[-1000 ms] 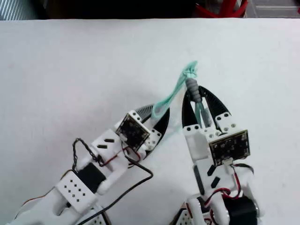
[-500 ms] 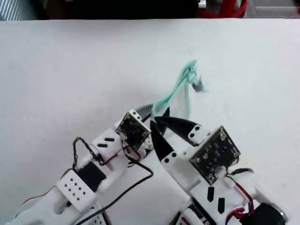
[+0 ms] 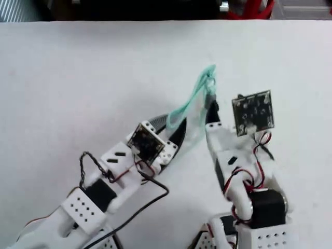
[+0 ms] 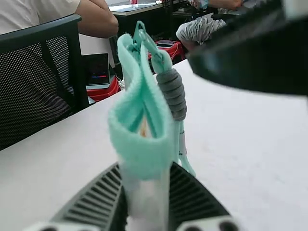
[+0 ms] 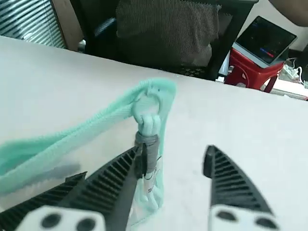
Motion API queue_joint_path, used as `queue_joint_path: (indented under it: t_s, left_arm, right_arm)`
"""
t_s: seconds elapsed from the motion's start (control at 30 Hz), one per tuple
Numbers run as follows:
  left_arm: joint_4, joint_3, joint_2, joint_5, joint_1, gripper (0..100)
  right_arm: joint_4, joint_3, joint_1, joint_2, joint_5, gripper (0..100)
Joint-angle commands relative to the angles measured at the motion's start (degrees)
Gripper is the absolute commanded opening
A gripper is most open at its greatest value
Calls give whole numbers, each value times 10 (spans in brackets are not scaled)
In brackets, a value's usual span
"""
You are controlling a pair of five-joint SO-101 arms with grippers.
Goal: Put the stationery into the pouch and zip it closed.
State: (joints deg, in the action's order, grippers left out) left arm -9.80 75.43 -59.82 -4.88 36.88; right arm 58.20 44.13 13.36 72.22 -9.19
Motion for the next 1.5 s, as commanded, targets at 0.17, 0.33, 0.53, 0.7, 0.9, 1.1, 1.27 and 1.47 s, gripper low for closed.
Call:
queue_joint_path:
  t_s: [0.17,0.33,0.53,0.7,0.9,1.1,1.27,1.47]
  left_arm:
    - [-18,3,21,-3,-10,25]
    - [-18,3,21,-3,-10,25]
    - [-18,4,21,-2,-9,25]
    - [-18,5,21,-2,-9,25]
    - [-18,5,21,-2,-9,25]
    - [-18,5,21,-3,-9,25]
    - [-18,5,21,-4,-9,25]
    - [-18,5,21,-2,-10,25]
  right_arm:
    - [-141,135,36,98,4,238]
    - [-168,142,36,95,8,238]
    - [-218,145,34,68,8,237]
    - [-269,143,33,-12,4,183]
    - [-306,140,32,-44,-31,66]
    - [-302,142,38,-44,-80,23]
    - [-267,120,47,-13,-88,19]
    - [-112,47,123,106,-140,19]
